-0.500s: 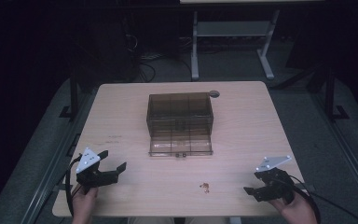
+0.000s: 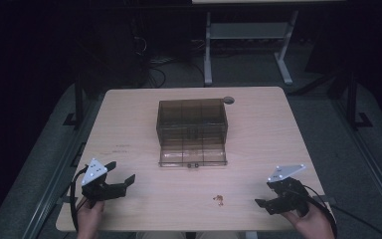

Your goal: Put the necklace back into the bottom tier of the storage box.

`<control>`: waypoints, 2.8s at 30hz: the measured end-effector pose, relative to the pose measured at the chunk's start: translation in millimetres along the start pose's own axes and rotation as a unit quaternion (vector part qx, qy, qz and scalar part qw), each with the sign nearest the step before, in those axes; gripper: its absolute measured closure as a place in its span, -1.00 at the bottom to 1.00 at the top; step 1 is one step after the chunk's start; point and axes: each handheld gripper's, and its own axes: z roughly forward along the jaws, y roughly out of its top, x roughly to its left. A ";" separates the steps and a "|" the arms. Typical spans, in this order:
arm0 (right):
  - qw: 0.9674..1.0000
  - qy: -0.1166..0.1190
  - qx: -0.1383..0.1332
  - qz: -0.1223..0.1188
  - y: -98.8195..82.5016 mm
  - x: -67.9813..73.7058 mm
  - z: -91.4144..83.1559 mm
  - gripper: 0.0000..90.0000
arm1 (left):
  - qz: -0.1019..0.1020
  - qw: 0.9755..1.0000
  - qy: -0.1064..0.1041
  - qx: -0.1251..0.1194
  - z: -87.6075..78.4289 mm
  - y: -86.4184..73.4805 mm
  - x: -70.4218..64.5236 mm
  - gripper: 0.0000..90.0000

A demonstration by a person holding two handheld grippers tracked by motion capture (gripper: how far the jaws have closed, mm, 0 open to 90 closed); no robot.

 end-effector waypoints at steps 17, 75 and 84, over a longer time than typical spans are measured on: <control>0.999 0.019 0.014 -0.043 25.3 16.4 6.0 -0.44 | 0.004 1.000 -0.002 0.004 -0.7 -1.1 -0.9 -0.71; 0.976 0.073 0.106 -0.174 90.9 62.7 76.1 0.21 | -0.003 1.000 0.005 -0.002 -3.0 -1.4 0.3 -0.71; 0.976 0.067 0.121 -0.169 95.9 62.7 84.5 0.39 | 0.000 1.000 0.004 -0.002 -2.4 -1.2 -0.1 -0.71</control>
